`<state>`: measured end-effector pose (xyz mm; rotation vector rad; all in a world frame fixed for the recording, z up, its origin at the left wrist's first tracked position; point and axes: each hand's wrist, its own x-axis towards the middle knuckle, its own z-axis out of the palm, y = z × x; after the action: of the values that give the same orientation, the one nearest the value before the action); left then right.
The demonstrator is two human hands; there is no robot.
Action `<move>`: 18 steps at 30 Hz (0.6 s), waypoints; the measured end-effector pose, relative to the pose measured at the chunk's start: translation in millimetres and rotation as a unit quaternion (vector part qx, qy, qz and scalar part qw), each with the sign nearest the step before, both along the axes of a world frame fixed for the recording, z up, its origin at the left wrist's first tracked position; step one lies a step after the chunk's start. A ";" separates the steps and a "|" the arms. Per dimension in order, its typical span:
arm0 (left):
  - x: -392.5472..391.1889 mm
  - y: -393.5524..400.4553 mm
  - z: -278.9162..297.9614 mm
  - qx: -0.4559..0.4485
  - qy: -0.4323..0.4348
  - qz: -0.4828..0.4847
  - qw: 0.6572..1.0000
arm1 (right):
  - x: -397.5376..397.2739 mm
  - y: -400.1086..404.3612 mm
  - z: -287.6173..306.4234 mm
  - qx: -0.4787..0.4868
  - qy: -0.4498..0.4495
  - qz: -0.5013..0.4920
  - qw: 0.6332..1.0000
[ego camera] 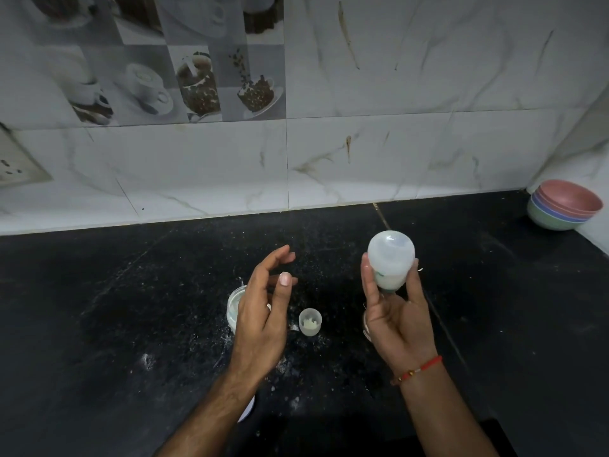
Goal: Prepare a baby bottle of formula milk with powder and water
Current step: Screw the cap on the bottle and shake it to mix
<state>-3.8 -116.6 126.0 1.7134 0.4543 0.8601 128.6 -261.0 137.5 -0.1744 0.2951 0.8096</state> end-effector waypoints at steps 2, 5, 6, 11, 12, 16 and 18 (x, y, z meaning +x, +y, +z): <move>0.7 -0.2 0.1 0.002 0.003 -0.004 1.000 | 2.6 0.9 -3.0 0.003 -0.005 -0.004 1.000; 1.6 0.1 -0.2 0.000 0.006 -0.010 1.000 | 2.5 5.0 -3.6 -0.036 -0.037 -0.009 0.999; 1.9 0.4 -0.3 0.002 0.008 -0.011 1.000 | 1.9 6.4 -2.9 -0.049 -0.046 -0.008 0.998; 2.2 -0.2 -1.5 0.006 0.016 -0.013 1.000 | -0.9 7.8 -0.3 -0.019 -0.018 -0.013 1.000; 2.0 0.0 -1.8 0.007 0.018 -0.012 1.000 | -0.8 7.7 -0.6 -0.009 -0.009 -0.015 1.000; 1.9 1.2 -3.6 0.004 0.025 -0.011 1.000 | -3.9 7.9 2.2 -0.044 -0.017 -0.003 0.999; 2.2 1.5 -3.3 0.007 0.028 -0.013 1.000 | -5.4 6.8 4.3 -0.037 -0.012 0.009 0.999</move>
<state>-1.6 -115.2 122.7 1.7558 0.4631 0.7999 123.2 -254.2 141.8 -0.2571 0.3012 0.8149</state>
